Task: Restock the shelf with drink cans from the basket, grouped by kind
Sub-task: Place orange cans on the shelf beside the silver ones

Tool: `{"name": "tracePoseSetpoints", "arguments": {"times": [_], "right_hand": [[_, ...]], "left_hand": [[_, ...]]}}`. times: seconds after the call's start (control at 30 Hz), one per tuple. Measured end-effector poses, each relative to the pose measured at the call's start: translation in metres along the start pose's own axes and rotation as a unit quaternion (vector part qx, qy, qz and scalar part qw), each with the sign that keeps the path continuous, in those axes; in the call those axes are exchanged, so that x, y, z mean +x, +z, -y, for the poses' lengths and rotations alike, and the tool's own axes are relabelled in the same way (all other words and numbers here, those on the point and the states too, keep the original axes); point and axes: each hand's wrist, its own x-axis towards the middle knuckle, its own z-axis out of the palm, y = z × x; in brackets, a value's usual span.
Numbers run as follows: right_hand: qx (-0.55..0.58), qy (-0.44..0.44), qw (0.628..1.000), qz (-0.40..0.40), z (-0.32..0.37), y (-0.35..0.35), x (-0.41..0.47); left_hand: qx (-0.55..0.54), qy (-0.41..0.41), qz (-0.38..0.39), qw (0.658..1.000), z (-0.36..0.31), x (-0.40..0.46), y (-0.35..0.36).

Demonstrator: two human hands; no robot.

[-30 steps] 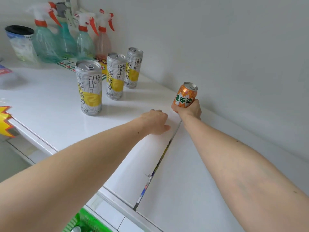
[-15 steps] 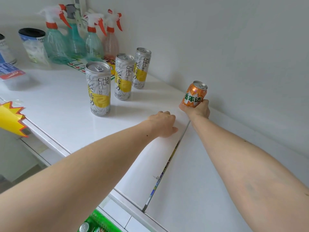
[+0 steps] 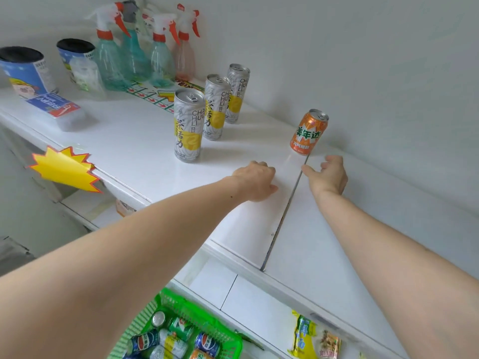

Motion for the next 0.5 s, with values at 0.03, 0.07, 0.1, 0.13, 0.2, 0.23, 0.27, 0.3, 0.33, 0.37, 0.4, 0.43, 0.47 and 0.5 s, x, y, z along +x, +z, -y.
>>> {"name": "tracePoseSetpoints", "arguments": {"times": [0.03, 0.07, 0.1, 0.13, 0.2, 0.23, 0.27, 0.3, 0.33, 0.37, 0.4, 0.43, 0.47, 0.5], "right_hand": [[-0.005, -0.002, 1.0, -0.001, 0.0, -0.003, -0.012], [-0.009, -0.004, 1.0, -0.001, 0.0, -0.006, -0.025], [-0.011, -0.003, 1.0, -0.002, 0.0, -0.008, -0.039], [-0.011, -0.001, 1.0, -0.003, 0.0, -0.01, -0.053], [-0.006, 0.01, 1.0, -0.011, 0.001, -0.014, -0.084], [0.0, 0.016, 1.0, -0.015, 0.001, -0.015, -0.099], [0.01, 0.02, 1.0, -0.02, 0.001, -0.016, -0.115], [0.025, 0.018, 0.999, -0.023, 0.0, -0.017, -0.131], [0.043, 0.013, 0.999, -0.024, 0.0, -0.018, -0.146], [0.061, 0.006, 0.998, -0.025, -0.001, -0.018, -0.16], [0.077, -0.002, 0.997, -0.024, -0.002, -0.019, -0.172], [0.091, -0.011, 0.996, -0.021, -0.003, -0.02, -0.184], [0.102, -0.022, 0.994, -0.019, -0.004, -0.021, -0.195], [0.107, -0.035, 0.993, -0.018, -0.004, -0.022, -0.206]], "left_hand": [[0.0, 0.004, 0.0, 1.0, 0.004, -0.008, -0.003], [-0.001, 0.009, -0.001, 1.0, 0.008, -0.017, -0.005], [0.0, 0.014, -0.002, 1.0, 0.011, -0.026, -0.007], [0.002, 0.019, -0.004, 1.0, 0.015, -0.035, -0.009], [0.006, 0.027, -0.009, 1.0, 0.02, -0.054, -0.011], [0.008, 0.029, -0.011, 0.999, 0.023, -0.064, -0.011], [0.013, 0.031, -0.013, 0.999, 0.024, -0.074, -0.01], [0.019, 0.033, -0.016, 0.999, 0.025, -0.083, -0.009], [0.025, 0.036, -0.019, 0.999, 0.026, -0.093, -0.007], [0.03, 0.039, -0.024, 0.999, 0.026, -0.101, -0.005], [0.032, 0.042, -0.029, 0.998, 0.026, -0.11, -0.002], [0.031, 0.045, -0.036, 0.998, 0.027, -0.118, 0.0], [0.026, 0.048, -0.048, 0.997, 0.027, -0.126, 0.003], [0.019, 0.052, -0.064, 0.996, 0.027, -0.133, 0.005]]}}
